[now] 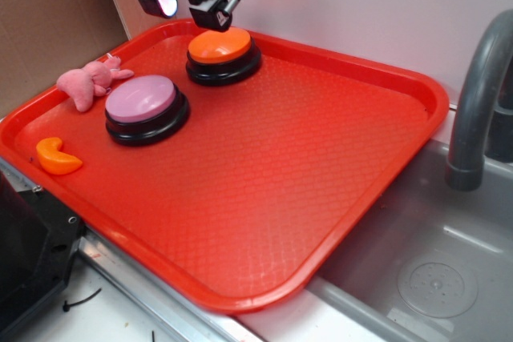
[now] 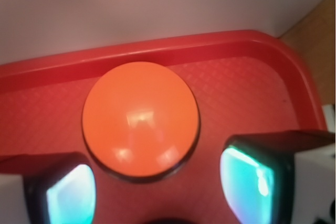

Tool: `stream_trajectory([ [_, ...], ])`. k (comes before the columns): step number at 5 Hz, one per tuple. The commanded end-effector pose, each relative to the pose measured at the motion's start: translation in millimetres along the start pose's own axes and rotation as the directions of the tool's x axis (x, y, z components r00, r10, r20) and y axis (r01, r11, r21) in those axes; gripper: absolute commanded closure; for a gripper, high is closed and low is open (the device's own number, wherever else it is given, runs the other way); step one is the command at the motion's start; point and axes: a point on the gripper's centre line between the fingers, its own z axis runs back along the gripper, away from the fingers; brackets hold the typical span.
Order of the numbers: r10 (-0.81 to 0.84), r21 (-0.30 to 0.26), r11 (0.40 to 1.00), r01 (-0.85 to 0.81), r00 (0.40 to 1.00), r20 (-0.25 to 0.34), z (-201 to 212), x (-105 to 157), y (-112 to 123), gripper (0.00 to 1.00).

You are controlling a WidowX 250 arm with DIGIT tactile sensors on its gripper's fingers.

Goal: Push the orange button.

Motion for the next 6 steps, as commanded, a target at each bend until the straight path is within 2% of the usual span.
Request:
stream_trajectory([
  [1, -0.115, -0.075, 0.990, 0.115, 0.993, -0.002, -19.5, 14.4, 8.1, 0.00],
  [2, -0.167, -0.046, 0.985, 0.165, 0.985, -0.049, -26.1, 15.4, 0.7, 0.00],
  [3, -0.178, -0.028, 0.984, 0.177, 0.983, -0.048, -22.1, 14.0, -2.7, 0.00],
  [4, -0.180, 0.000, 0.984, 0.180, 0.983, -0.031, -9.0, 12.7, -4.7, 0.00],
  [5, -0.171, -0.001, 0.985, 0.171, 0.985, 0.011, 10.6, 10.4, -4.2, 0.00],
  [6, -0.166, -0.028, 0.986, 0.167, 0.985, 0.037, 20.9, 7.3, -0.9, 0.00],
])
